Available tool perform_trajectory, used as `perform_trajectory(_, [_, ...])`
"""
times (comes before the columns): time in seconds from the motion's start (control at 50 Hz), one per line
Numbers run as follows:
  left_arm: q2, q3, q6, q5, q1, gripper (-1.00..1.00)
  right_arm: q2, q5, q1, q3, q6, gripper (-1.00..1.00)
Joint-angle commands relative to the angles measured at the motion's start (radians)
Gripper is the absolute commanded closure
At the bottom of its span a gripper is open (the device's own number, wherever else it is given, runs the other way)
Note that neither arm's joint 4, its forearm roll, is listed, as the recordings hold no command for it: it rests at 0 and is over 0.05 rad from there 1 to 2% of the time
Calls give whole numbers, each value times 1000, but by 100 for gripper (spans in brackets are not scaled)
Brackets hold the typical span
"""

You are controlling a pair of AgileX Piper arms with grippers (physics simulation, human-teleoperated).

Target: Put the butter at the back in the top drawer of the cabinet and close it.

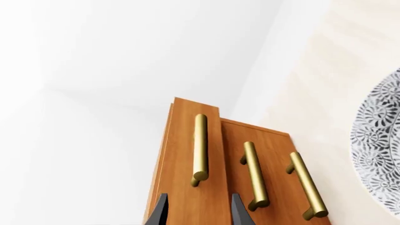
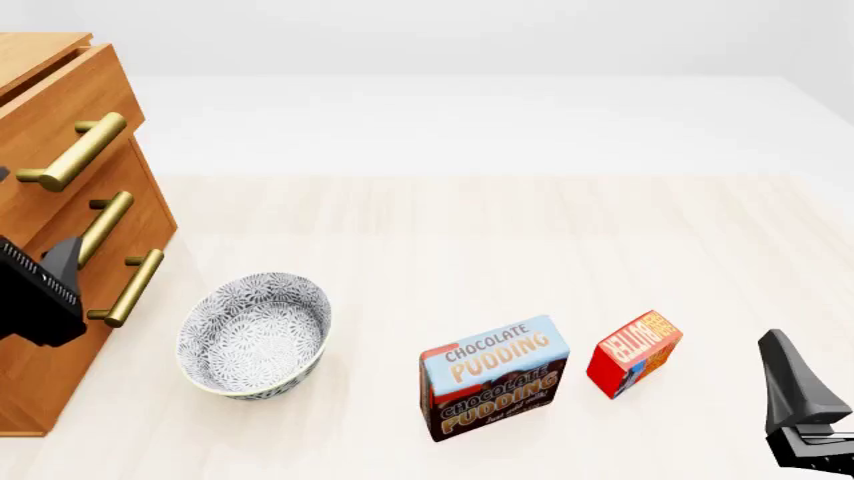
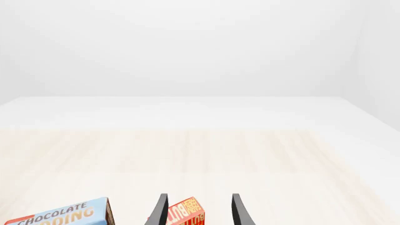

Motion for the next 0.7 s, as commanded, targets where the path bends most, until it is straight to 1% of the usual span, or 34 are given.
perform_trajectory(0.02, [47,-15,-9,-16,8,-100,0,0,0,0,0,-100])
perform_trajectory(0.18, [75,-21,-3,-43,11,-100,0,0,0,0,0,-100])
perform_trajectory(0.32, [131,-38,4,-87,21,-100,0,0,0,0,0,-100])
perform_trajectory(0.36, [148,-44,0,-81,7,-100,0,0,0,0,0,-100])
perform_trajectory(0.7, [198,-46,-4,-126,17,-100,0,0,0,0,0,-100])
